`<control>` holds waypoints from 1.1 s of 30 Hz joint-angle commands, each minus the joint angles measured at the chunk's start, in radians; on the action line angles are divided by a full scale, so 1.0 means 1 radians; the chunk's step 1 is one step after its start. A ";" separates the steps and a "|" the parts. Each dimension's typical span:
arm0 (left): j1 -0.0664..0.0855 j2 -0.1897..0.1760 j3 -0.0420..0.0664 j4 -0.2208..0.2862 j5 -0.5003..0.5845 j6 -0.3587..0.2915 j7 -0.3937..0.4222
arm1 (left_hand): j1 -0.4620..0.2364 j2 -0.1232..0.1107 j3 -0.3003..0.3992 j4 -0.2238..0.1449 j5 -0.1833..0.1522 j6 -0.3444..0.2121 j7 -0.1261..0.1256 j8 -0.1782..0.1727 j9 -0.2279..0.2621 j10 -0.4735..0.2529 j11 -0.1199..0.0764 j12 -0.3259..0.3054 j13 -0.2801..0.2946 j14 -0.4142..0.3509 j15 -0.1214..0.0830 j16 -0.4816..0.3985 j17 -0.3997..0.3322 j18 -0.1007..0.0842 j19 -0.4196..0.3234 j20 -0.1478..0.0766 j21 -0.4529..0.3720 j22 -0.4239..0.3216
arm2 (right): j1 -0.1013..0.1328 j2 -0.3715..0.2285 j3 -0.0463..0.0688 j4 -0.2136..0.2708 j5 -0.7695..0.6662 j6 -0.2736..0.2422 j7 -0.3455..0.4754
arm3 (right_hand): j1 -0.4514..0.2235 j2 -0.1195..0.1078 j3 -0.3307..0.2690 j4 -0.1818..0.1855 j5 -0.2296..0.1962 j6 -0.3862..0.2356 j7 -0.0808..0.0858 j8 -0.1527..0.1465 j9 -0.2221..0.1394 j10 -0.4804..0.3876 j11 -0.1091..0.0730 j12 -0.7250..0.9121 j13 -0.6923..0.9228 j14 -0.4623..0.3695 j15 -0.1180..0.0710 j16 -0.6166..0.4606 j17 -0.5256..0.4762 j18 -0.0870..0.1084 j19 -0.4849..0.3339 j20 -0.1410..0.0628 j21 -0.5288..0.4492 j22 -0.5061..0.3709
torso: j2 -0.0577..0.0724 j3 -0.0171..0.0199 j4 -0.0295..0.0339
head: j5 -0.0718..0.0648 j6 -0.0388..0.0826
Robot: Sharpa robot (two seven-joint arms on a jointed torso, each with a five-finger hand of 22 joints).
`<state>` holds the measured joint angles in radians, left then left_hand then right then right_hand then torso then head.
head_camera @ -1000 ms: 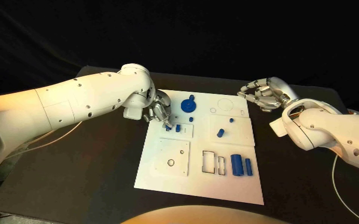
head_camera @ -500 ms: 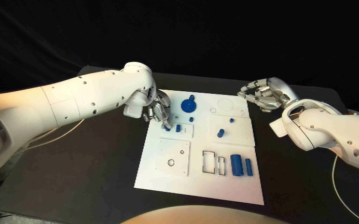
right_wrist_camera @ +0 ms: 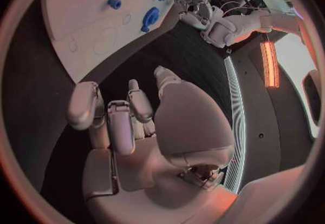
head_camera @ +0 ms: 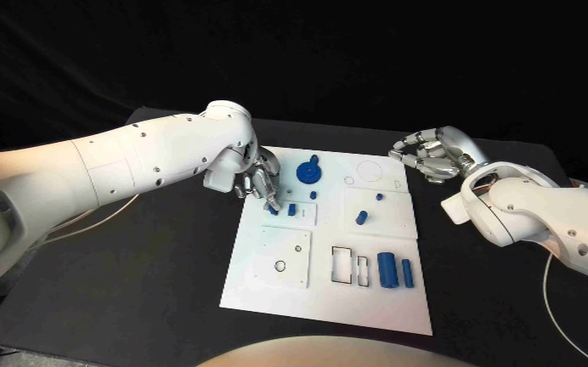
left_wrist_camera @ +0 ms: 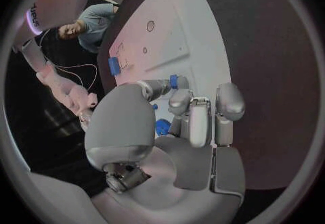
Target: Assemble the parts on the task board
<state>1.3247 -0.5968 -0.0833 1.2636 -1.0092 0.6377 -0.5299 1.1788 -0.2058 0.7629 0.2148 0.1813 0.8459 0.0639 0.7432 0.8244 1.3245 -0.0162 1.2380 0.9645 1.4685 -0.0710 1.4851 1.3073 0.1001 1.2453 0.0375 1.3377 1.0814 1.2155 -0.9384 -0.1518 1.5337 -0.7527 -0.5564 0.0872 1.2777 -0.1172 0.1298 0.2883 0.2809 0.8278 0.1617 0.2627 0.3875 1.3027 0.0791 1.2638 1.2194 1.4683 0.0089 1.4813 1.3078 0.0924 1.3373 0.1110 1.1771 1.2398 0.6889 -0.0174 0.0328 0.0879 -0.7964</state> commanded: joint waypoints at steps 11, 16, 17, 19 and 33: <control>-0.002 0.007 -0.008 0.002 -0.052 -0.011 -0.003 | 0.013 0.001 0.183 -0.191 0.003 0.008 -0.002 -0.009 -0.001 0.005 0.000 0.005 0.000 0.057 -0.001 0.005 0.081 0.006 0.011 -0.001 0.006 0.003 | -0.001 0.000 0.000 0.004 -0.011 0.007 0.010 | 0.001 0.005 -0.004 -0.002 0.003 -0.005 0.001 0.002 0.001 -0.005 -0.001 -0.001 -0.002 0.045 -0.006 -0.005 0.009 0.007 -0.006 -0.003 -0.006 -0.001 | 0.000 0.0003 -0.0003 | -0.001 -0.002; -0.002 0.003 -0.009 0.009 -0.058 -0.036 -0.002 | 0.015 -0.003 0.182 -0.193 0.012 0.016 -0.003 -0.013 -0.003 0.008 -0.001 0.005 0.000 0.058 -0.002 0.005 0.082 0.005 0.015 -0.001 0.010 0.010 | -0.001 -0.001 0.000 0.006 -0.011 0.006 0.010 | 0.001 0.005 -0.004 -0.002 0.003 -0.005 0.001 0.002 0.001 -0.005 -0.001 -0.001 -0.002 0.045 -0.006 -0.005 0.009 0.007 -0.006 -0.003 -0.006 -0.001 | 0.000 0.0004 -0.0007 | -0.001 -0.001; -0.002 0.001 -0.009 0.011 -0.057 -0.043 -0.002 | 0.015 -0.003 0.182 -0.194 0.013 0.017 -0.003 -0.013 -0.003 0.008 -0.001 0.005 -0.001 0.058 -0.002 0.005 0.082 0.005 0.016 -0.001 0.010 0.010 | -0.001 -0.001 0.000 0.007 -0.012 0.006 0.011 | 0.002 0.006 -0.005 -0.002 0.004 -0.006 0.001 0.004 0.001 -0.006 -0.001 -0.002 -0.003 0.045 -0.006 -0.006 0.008 0.008 -0.007 -0.003 -0.009 -0.003 | 0.000 0.0004 -0.0007 | -0.001 -0.001; -0.003 -0.002 -0.009 0.016 -0.052 -0.053 -0.002 | 0.016 -0.005 0.182 -0.194 0.015 0.019 -0.003 -0.014 -0.003 0.009 -0.001 0.005 0.001 0.058 -0.002 0.005 0.082 0.005 0.016 -0.002 0.011 0.011 | -0.001 -0.002 0.000 0.007 -0.012 0.006 0.011 | 0.002 0.006 -0.005 -0.002 0.004 -0.006 0.001 0.004 0.001 -0.006 -0.001 -0.002 -0.003 0.045 -0.006 -0.006 0.008 0.008 -0.007 -0.003 -0.009 -0.003 | 0.000 0.0002 -0.0007 | -0.002 0.000; -0.007 -0.064 -0.003 0.098 0.004 -0.151 0.000 | 0.017 -0.010 0.185 -0.196 0.022 0.027 -0.005 -0.017 -0.003 0.018 -0.003 0.012 0.013 0.058 -0.005 0.006 0.083 0.004 0.020 -0.003 0.014 0.016 | -0.001 -0.006 0.000 0.010 -0.012 0.005 0.013 | 0.002 0.006 -0.005 -0.002 0.004 -0.006 0.001 0.004 0.001 -0.006 -0.001 -0.002 -0.003 0.045 -0.006 -0.006 0.008 0.008 -0.007 -0.003 -0.009 -0.003 | 0.000 -0.0003 0.0003 | -0.007 0.002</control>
<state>1.3189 -0.6566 -0.0875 1.3502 -1.0308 0.5367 -0.5287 1.1876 -0.2128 0.7601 0.2120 0.1986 0.8629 0.0588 0.7281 0.8197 1.3334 -0.0179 1.2468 0.9769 1.4685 -0.0711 1.4851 1.3073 0.1000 1.2563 0.0341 1.3452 1.0961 1.2151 -0.9436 -0.1517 1.5417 -0.7543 -0.5568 0.0896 1.2777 -0.1172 0.1298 0.2883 0.2809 0.8278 0.1617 0.2626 0.3875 1.3027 0.0791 1.2638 1.2173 1.4683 0.0089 1.4813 1.3075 0.0924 1.3373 0.1111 1.1712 1.2381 0.6887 -0.0174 0.0328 0.0823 -0.7950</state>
